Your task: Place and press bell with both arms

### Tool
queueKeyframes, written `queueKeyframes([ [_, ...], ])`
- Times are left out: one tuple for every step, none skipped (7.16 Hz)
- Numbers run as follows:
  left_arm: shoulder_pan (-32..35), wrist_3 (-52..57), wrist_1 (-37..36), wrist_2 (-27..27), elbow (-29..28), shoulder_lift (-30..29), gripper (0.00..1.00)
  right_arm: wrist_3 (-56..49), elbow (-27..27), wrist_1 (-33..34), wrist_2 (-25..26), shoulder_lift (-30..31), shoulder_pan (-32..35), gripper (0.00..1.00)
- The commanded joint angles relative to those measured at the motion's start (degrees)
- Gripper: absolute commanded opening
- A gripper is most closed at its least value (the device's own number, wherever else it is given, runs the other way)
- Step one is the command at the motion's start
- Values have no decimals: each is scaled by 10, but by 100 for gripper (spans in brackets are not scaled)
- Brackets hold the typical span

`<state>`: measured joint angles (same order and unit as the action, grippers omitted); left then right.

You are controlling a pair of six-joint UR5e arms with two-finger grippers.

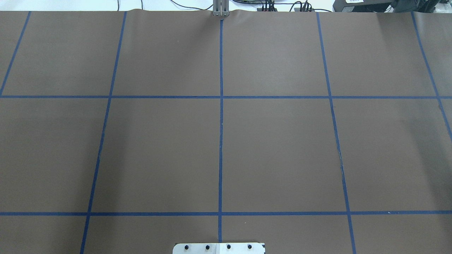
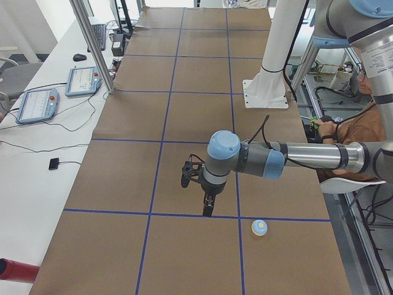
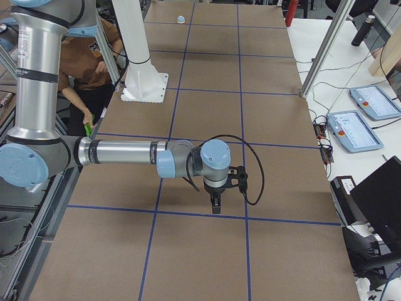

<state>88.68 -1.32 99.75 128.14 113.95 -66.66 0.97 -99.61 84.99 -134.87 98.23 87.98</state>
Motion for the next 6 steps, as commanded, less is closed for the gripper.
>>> queueKeyframes([
  [-1,4,5,1,1,3,100,0,-3,0,0,-1,0,100],
  [0,5,9,0,-4,4,100,1,-4,0,0,0,0,100],
  [0,5,10,1,-3,7,100,0,-5,0,0,1,0,100],
  [-1,3,10,1,-4,7,100,1,-5,1,-3,5,0,100],
  [-1,2,9,2,-3,7,100,-1,-5,1,-4,6,0,100],
  [-2,2,8,13,-8,6,100,-4,-5,0,-4,5,0,100],
])
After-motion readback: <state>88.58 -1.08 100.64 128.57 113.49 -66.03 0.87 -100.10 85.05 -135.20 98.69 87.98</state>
